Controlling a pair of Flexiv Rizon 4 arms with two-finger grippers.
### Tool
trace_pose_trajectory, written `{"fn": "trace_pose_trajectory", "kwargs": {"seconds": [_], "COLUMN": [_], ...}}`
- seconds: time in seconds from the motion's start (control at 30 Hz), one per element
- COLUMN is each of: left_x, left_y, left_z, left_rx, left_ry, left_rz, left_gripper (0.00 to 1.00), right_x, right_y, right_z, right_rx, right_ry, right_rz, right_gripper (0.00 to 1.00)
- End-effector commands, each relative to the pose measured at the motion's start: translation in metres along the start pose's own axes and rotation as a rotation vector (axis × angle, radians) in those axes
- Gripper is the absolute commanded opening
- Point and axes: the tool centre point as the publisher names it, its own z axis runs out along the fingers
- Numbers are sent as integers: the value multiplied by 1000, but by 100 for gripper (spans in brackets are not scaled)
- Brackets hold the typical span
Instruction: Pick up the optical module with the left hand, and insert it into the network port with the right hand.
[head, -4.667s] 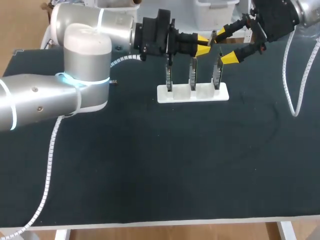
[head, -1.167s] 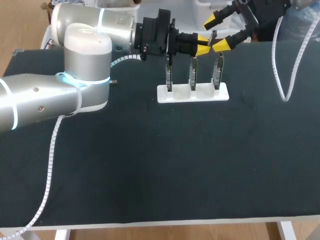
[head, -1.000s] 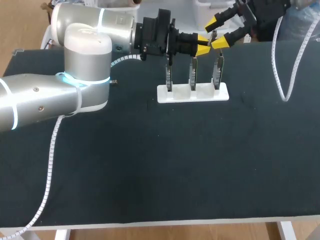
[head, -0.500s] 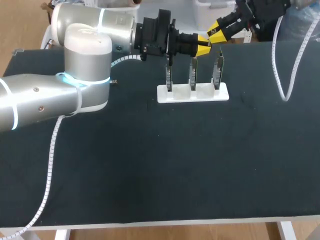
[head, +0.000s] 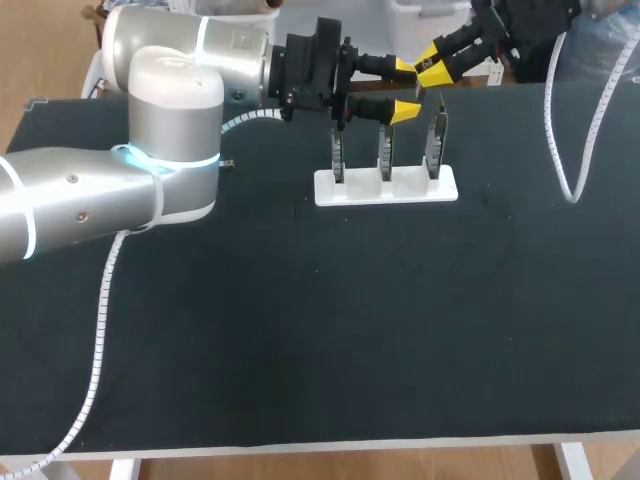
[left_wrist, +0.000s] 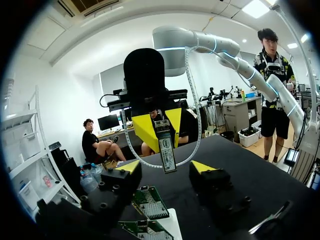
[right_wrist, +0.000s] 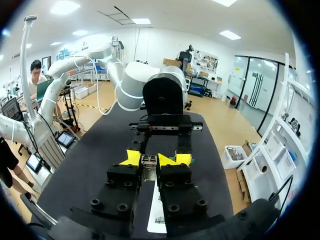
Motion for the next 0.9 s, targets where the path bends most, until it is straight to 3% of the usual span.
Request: {"fn": "trace_pose_trajectory", "kwargs": {"seconds": [0.03,0.73,0.9], "left_x": [0,0,4], "left_y": [2,2,-8], "left_z": [1,1,-11], "left_rx": [4,4,-16], "left_ry": [1,1,37], "left_rz": [0,0,-25], "left_gripper": [100,100,100], "right_x": [0,0,0], "right_y": [1,1,1], "right_z": [0,0,0], "right_rx": [3,3,3], "right_ry": [1,1,1], "right_rz": [-1,-1,-1], "right_gripper": [0,0,0]}}
